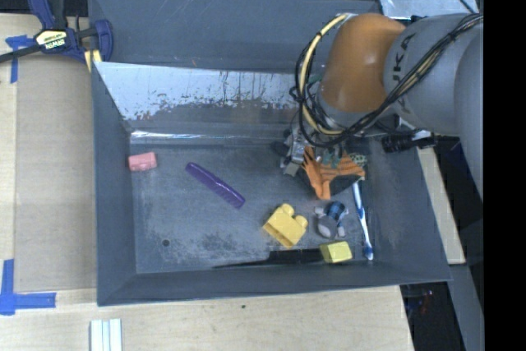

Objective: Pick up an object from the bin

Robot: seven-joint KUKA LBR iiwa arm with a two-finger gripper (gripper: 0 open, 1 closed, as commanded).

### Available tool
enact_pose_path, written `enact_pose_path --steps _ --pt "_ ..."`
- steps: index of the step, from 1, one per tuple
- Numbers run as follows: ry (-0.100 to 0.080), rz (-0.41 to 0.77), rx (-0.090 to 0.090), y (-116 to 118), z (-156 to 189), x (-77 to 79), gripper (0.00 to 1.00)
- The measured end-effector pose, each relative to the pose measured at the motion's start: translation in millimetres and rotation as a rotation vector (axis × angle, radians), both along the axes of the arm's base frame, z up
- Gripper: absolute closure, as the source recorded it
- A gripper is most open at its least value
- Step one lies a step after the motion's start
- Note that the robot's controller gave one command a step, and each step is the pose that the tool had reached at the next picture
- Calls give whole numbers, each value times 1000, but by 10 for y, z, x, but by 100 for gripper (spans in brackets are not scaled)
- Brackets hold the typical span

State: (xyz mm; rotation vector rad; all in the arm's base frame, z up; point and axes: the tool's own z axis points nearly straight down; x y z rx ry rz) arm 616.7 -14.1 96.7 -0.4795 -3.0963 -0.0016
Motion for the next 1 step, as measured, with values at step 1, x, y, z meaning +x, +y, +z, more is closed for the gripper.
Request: enact_pose_path --steps 1 --pt "-11 0 -1 -8 329 29 100"
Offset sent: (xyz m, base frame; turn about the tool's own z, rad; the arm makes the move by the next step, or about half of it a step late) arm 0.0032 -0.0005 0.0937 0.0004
